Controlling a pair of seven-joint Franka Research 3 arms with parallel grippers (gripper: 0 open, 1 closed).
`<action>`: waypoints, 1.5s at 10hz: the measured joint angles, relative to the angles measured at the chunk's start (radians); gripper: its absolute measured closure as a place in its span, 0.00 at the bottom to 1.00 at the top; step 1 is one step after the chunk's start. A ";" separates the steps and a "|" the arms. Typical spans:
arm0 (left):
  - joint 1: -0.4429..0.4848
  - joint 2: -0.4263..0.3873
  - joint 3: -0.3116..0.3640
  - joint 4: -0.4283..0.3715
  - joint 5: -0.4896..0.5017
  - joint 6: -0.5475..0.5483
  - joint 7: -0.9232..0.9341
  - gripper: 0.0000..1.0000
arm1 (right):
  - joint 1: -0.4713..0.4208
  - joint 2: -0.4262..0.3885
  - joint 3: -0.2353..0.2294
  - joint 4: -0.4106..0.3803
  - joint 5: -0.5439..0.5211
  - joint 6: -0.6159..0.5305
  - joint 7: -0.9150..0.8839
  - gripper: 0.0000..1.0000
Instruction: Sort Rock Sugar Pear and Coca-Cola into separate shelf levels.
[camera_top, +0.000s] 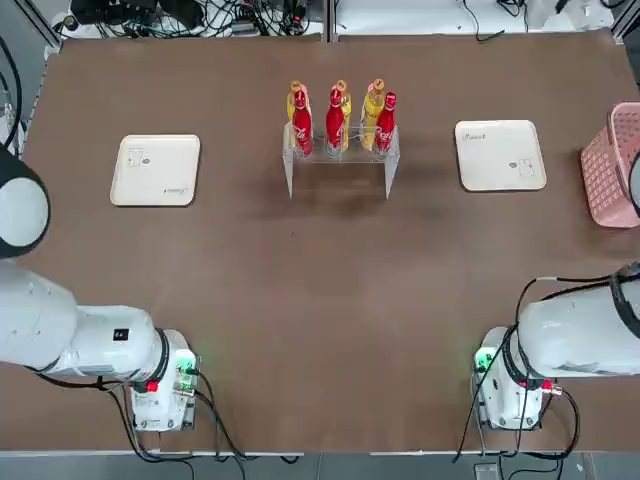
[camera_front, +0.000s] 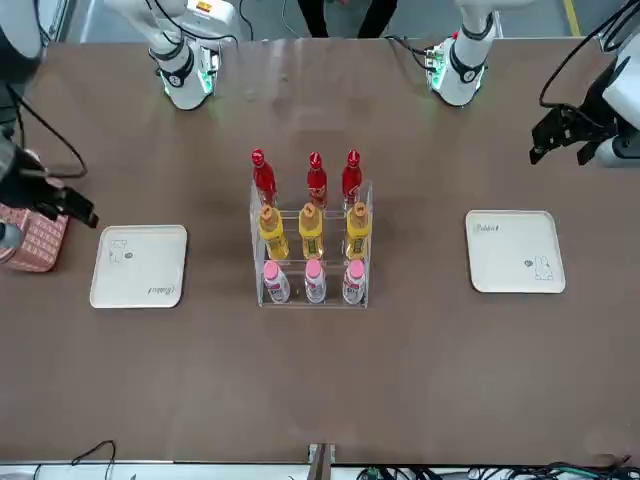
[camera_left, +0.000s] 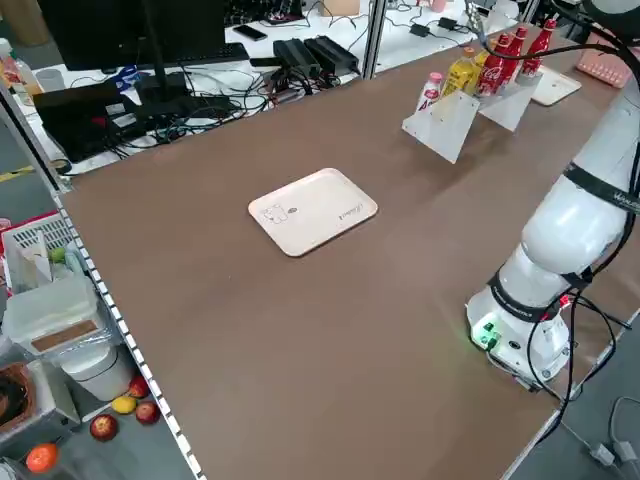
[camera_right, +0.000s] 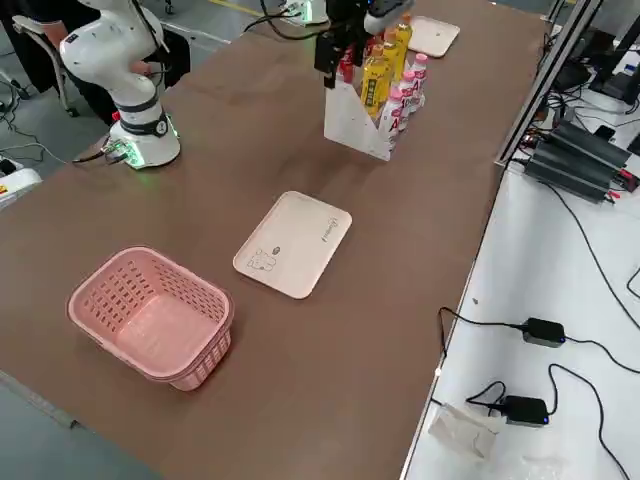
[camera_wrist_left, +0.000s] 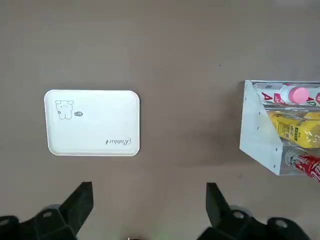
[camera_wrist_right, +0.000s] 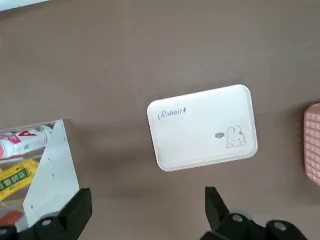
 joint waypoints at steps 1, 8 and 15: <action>0.000 0.000 0.002 0.000 0.000 0.000 0.000 0.00 | -0.001 -0.031 -0.008 0.025 0.000 -0.051 -0.005 0.00; 0.000 0.000 0.005 0.000 0.000 0.000 0.000 0.00 | -0.001 -0.072 -0.061 0.016 -0.019 -0.101 -0.127 0.00; 0.000 0.000 0.006 0.000 0.006 0.000 0.034 0.00 | 0.006 -0.086 -0.053 0.024 -0.018 -0.100 -0.062 0.00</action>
